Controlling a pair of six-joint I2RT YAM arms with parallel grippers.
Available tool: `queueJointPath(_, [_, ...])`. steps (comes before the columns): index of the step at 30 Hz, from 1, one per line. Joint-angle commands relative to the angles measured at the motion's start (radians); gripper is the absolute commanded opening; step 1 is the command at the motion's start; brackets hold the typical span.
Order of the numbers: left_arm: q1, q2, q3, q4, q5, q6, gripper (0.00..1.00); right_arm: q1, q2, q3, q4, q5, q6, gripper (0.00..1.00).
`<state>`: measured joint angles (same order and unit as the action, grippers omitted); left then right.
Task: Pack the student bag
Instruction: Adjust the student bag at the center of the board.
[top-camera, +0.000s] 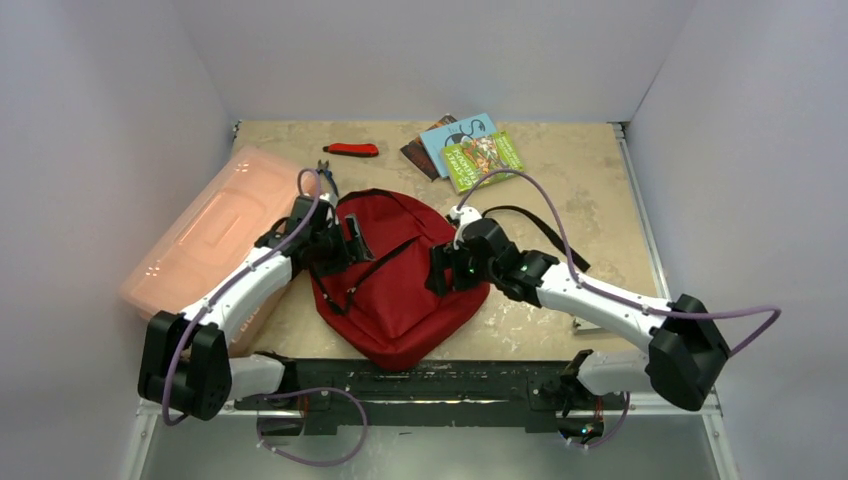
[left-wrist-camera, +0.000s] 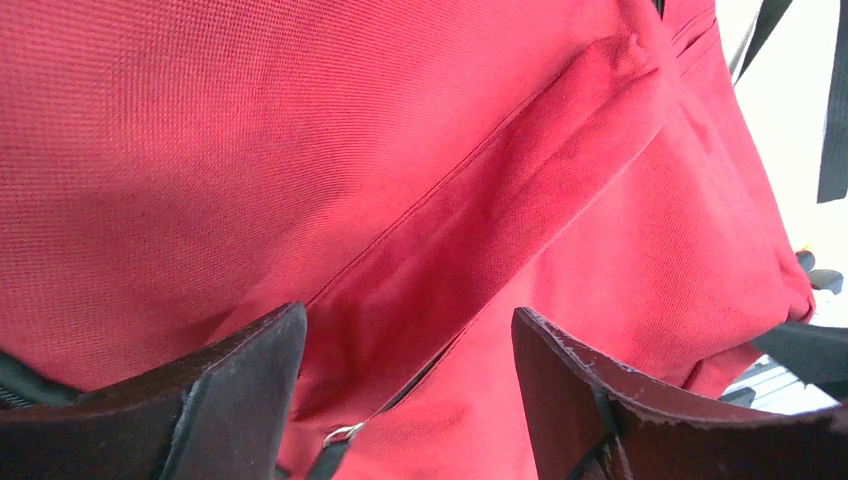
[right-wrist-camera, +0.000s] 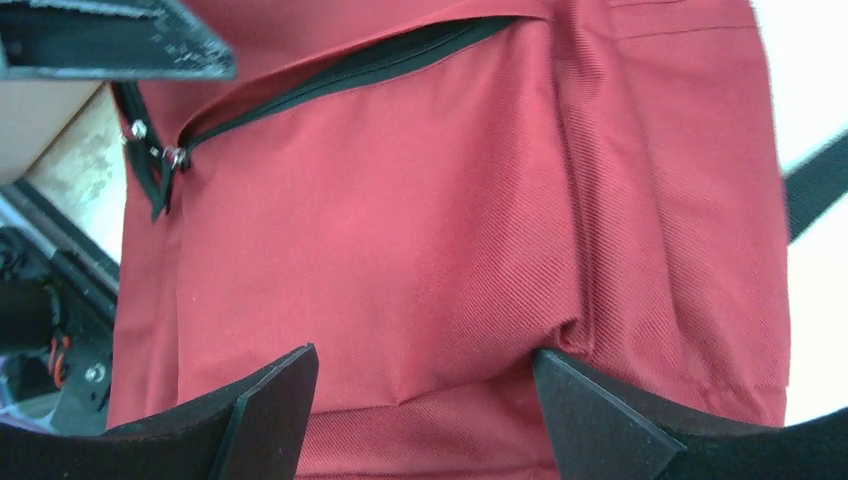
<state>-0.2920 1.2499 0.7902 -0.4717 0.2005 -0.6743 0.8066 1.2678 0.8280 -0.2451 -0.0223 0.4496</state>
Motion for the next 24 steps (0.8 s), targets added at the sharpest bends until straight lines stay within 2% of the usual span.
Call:
queueJointPath(1, [-0.03,0.024,-0.014,0.064,-0.029,-0.017,0.73,0.028,0.031,0.035,0.077,-0.031,0.045,0.82])
queueJointPath(4, [-0.054,0.007,-0.026,0.074,-0.007,0.015,0.76,0.028,0.019,0.055,-0.004,0.107,0.026,0.84])
queueJointPath(9, [-0.065,0.034,-0.032,0.125,0.152,0.057,0.78,0.027,-0.035,0.067,-0.135,0.277,-0.029,0.9])
queueJointPath(12, [-0.09,0.076,-0.024,0.161,0.219,0.036,0.75,0.028,-0.078,0.095,-0.228,0.385,-0.056,0.93])
queueJointPath(16, [-0.146,0.065,-0.029,0.217,0.238,-0.021,0.72,0.028,-0.13,0.145,-0.322,0.478,-0.073,0.95])
queueJointPath(19, [-0.177,0.044,-0.006,0.215,0.242,-0.033,0.71,0.028,-0.149,0.173,-0.316,0.438,-0.095,0.95])
queueJointPath(24, [-0.185,-0.035,0.025,0.151,0.23,-0.008,0.73,0.058,-0.12,0.158,-0.143,0.232,-0.109,0.93])
